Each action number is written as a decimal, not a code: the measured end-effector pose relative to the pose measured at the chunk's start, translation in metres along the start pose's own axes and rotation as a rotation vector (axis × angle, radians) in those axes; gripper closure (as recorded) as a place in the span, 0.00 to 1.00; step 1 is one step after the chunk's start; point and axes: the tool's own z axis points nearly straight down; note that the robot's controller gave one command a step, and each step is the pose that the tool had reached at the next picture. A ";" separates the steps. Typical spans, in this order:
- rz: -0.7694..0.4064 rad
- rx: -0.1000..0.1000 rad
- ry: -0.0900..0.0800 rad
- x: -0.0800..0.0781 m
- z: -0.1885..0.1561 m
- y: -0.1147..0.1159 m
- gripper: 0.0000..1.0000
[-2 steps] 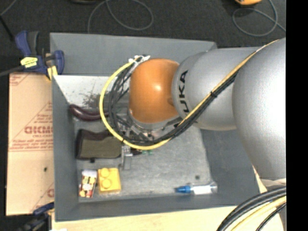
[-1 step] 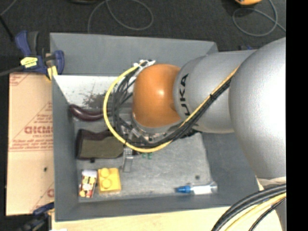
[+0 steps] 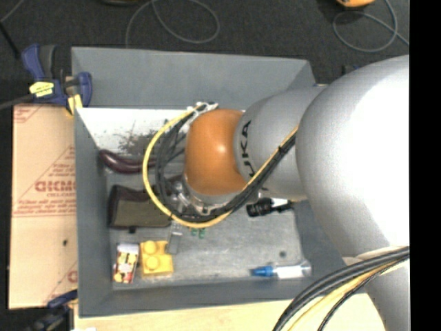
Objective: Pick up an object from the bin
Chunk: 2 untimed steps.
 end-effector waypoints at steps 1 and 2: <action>0.114 -0.004 -0.004 0.014 0.027 -0.017 1.00; 0.116 -0.004 -0.004 0.014 0.027 -0.017 1.00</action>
Offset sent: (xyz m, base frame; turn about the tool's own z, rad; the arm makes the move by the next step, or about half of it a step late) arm 0.0000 0.0000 0.0000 0.0000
